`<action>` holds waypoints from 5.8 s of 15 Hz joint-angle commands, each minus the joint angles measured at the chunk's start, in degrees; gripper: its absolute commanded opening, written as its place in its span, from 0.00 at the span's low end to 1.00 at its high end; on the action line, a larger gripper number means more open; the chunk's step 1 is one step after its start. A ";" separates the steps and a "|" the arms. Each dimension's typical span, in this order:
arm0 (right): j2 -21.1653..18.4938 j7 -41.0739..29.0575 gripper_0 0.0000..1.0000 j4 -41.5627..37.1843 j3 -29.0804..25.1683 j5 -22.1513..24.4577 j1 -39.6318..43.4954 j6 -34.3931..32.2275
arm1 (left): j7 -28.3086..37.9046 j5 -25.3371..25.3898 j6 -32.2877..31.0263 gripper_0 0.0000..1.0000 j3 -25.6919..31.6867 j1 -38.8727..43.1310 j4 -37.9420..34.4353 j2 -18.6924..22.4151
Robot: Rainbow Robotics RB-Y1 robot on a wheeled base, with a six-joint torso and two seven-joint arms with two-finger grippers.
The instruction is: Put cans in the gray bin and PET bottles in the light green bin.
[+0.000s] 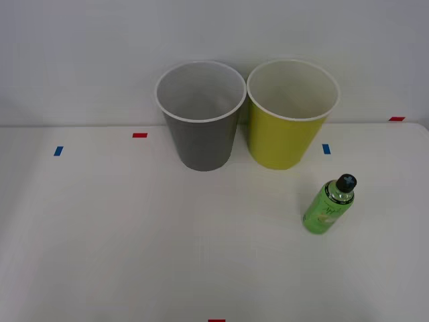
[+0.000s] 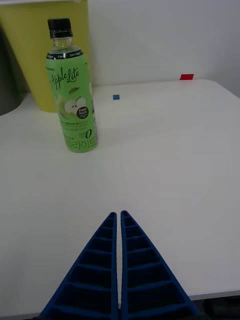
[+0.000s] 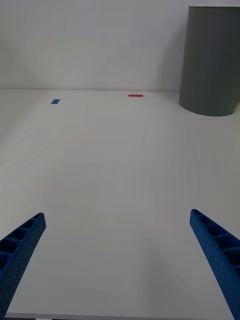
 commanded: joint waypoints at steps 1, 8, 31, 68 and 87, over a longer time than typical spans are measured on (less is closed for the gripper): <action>0.00 0.00 0.00 0.00 0.00 0.00 0.00 0.00 | 0.00 0.00 0.00 1.00 0.00 0.00 0.00 0.00; 0.00 0.00 0.00 0.00 0.00 0.00 0.00 0.00 | 0.00 0.00 0.00 1.00 0.00 0.00 0.00 0.00; 0.00 0.00 0.00 0.00 0.00 0.00 0.00 0.00 | 0.00 0.00 0.00 1.00 0.00 0.00 0.00 0.00; -7.21 7.47 1.00 9.05 3.87 -5.54 -21.62 -4.57 | 0.00 0.00 0.00 1.00 0.00 0.00 0.00 0.00; -5.54 8.44 1.00 9.05 5.18 -5.45 -40.08 12.21 | 0.00 0.00 0.00 1.00 0.00 0.00 0.00 0.00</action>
